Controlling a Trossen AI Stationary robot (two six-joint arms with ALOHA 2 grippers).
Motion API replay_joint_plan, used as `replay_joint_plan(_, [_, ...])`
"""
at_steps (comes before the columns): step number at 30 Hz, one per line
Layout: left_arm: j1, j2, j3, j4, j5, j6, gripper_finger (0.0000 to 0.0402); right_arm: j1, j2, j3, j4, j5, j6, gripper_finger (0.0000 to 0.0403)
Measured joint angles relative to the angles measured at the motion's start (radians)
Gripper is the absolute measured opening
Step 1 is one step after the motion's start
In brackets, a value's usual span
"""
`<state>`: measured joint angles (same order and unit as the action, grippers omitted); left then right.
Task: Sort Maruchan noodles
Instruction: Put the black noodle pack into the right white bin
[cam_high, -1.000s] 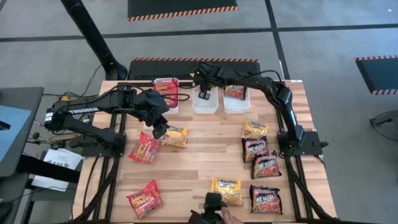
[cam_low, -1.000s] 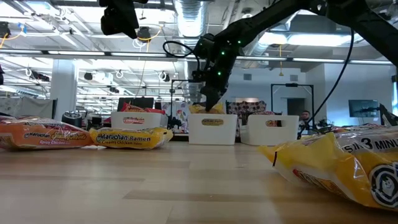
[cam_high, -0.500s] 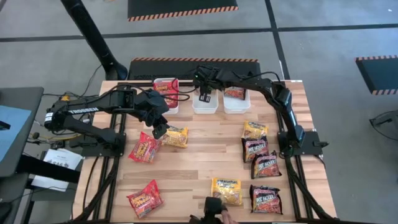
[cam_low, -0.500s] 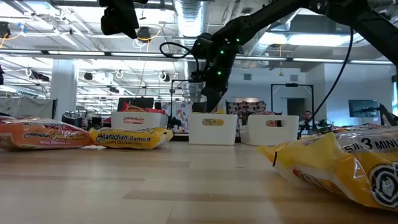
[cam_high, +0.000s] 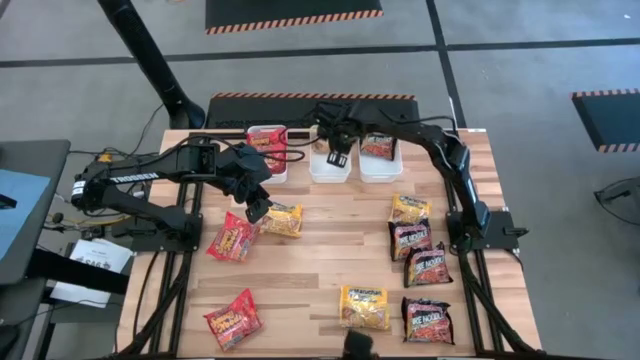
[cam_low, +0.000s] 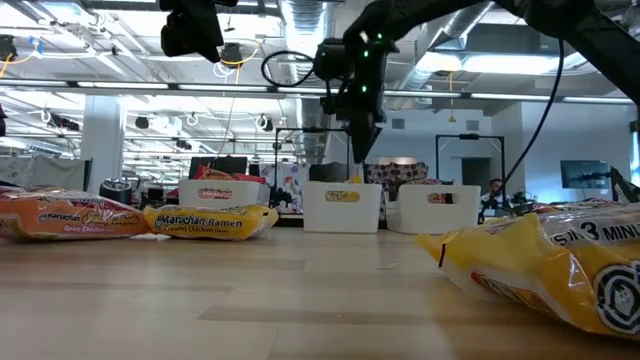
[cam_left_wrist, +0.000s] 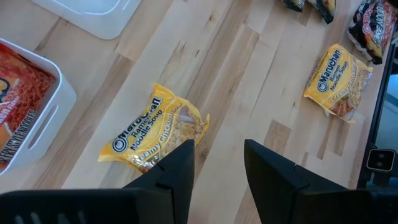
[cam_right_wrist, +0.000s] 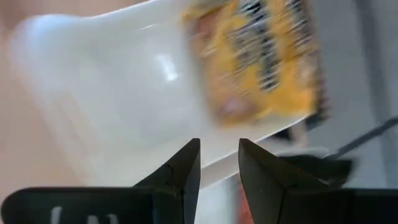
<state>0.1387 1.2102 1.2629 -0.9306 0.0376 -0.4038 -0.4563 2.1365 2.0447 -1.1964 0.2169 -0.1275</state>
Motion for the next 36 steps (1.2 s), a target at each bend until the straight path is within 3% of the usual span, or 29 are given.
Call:
replay_joint_plan(5, [0.000, 0.000, 0.000, -0.003, 0.000, 0.001, 0.0125, 0.022, -0.001, 0.059, -0.203, -0.136, 0.111, 0.0134])
replay_joint_plan(10, [0.000, 0.000, 0.000, -0.029, 0.000, 0.014, 0.0125, 0.072, 0.000, 0.060, -0.381, -0.148, 0.151, 0.0134])
replay_joint_plan(16, [0.000, 0.000, 0.000, -0.033, -0.001, 0.006, 0.0125, 0.178, -0.027, 0.008, -0.374, -0.216, 0.174, 0.0134])
replay_joint_plan(21, [-0.003, 0.000, 0.000, -0.049, -0.028, 0.011, 0.0125, 0.287, -0.085, -0.117, -0.370, -0.221, 0.201, 0.0134])
replay_joint_plan(26, [-0.003, 0.000, 0.000, -0.054, -0.034, 0.038, 0.0125, 0.396, -0.180, -0.305, -0.375, -0.222, 0.325, 0.0134])
replay_joint_plan(36, [-0.004, 0.000, 0.000, -0.059, -0.034, 0.110, 0.0125, 0.598, -0.404, -0.581, -0.332, -0.277, 0.838, 0.0134])
